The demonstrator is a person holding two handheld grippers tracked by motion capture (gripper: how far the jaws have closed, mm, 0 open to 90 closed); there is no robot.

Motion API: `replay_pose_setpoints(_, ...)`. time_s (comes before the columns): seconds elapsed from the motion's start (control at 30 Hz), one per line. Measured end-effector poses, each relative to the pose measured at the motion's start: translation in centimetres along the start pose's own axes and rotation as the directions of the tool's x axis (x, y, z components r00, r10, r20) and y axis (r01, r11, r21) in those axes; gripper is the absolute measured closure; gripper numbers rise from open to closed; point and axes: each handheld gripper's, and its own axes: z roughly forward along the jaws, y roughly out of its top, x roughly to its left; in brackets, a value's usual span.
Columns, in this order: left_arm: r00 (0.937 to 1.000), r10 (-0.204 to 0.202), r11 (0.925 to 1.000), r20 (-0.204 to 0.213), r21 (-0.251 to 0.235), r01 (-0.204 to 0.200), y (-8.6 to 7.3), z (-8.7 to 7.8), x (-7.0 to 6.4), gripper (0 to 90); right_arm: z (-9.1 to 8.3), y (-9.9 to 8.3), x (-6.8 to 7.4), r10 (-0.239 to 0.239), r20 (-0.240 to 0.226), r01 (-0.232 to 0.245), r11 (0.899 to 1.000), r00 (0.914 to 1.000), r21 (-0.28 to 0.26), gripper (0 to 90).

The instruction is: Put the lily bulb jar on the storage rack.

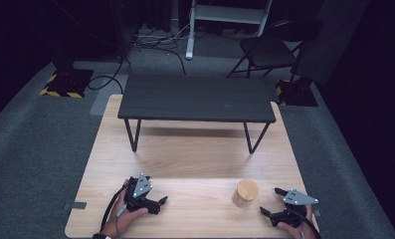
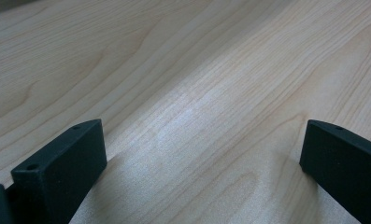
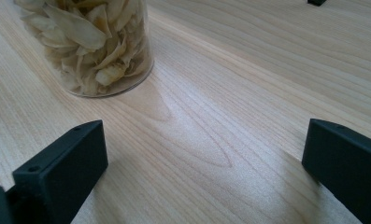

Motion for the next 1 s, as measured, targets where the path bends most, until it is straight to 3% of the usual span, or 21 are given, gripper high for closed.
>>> replay_pose_setpoints(0.6, 1.0000, 0.000, 1.0000, 0.000, 0.000, 0.000, 0.0, 0.0, 0.0, 0.5, 0.0, 0.0, -0.1, -0.003, -0.004, 0.003, 1.000, 1.0000, 0.001, 0.0)
replay_pose_setpoints(0.83, 1.0000, -0.001, 1.0000, 0.000, 0.000, 0.001, 0.0, 0.0, 0.0, 0.5, -0.3, 0.3, -0.7, -0.002, -0.046, 0.002, 1.000, 0.9989, -0.001, 0.0)
replay_pose_setpoints(1.0, 1.0000, 0.000, 1.0000, 0.000, 0.000, 0.000, 0.0, 0.0, 0.0, 0.5, -0.9, 1.2, -0.7, -0.023, -0.067, 0.019, 0.999, 0.9975, -0.046, 0.0)
